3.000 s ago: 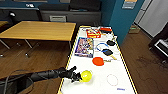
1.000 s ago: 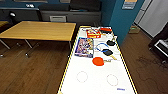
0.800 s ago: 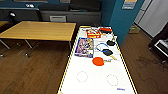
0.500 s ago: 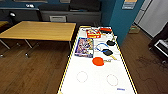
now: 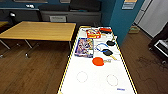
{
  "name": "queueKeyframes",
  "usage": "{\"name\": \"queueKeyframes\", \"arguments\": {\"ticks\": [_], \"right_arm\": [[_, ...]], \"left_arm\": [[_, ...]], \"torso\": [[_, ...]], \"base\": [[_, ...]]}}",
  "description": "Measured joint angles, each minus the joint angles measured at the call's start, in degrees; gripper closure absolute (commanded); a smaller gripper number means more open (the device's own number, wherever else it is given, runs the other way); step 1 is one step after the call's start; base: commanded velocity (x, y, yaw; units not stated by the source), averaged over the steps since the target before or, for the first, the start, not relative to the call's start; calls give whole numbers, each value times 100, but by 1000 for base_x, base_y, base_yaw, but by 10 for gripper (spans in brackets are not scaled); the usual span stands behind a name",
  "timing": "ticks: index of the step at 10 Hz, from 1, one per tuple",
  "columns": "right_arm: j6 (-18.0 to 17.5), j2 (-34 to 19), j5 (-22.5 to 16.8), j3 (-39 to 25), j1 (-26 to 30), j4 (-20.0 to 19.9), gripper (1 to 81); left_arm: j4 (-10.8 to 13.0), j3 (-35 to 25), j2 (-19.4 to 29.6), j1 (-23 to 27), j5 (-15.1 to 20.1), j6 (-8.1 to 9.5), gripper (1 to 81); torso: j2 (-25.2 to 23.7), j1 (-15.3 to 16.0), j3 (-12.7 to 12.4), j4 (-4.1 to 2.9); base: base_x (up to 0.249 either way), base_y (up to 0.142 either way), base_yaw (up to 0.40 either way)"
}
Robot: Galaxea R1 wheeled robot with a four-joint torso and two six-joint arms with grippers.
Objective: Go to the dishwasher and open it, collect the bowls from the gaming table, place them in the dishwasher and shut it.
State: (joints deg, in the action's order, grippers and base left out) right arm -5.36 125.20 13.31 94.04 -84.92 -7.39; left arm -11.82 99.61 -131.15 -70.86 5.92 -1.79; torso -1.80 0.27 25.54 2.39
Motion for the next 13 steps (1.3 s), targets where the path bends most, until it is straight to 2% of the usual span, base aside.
{"name": "queueKeyframes", "arguments": {"ticks": [1,3,4,6,9,13], "right_arm": [[-1,112,-59,65,0,15,811],[-4,256,-96,238,-13,22,811],[-4,297,-98,284,-20,23,811],[-4,313,-138,306,-66,30,811],[2,352,-128,371,-61,37,811],[2,429,-133,467,-63,41,811]], "left_arm": [[0,238,-212,-165,-23,-95,811],[0,905,-499,-295,-171,-148,811],[0,1211,-695,-345,-234,-215,811],[0,1742,-1218,-546,-235,-280,811],[0,2666,-1747,-640,-273,-402,811],[1,3788,-2433,-755,-273,-449,811]], "torso": [[0,0,-89,0],[-2,-2,-395,0],[-7,-6,-464,0],[-7,-11,-523,0],[-9,-15,-520,0],[-9,-15,-520,0]], "base": [[0,0,0],[0,0,0],[0,0,0],[0,0,0],[0,0,0],[0,0,0]]}}
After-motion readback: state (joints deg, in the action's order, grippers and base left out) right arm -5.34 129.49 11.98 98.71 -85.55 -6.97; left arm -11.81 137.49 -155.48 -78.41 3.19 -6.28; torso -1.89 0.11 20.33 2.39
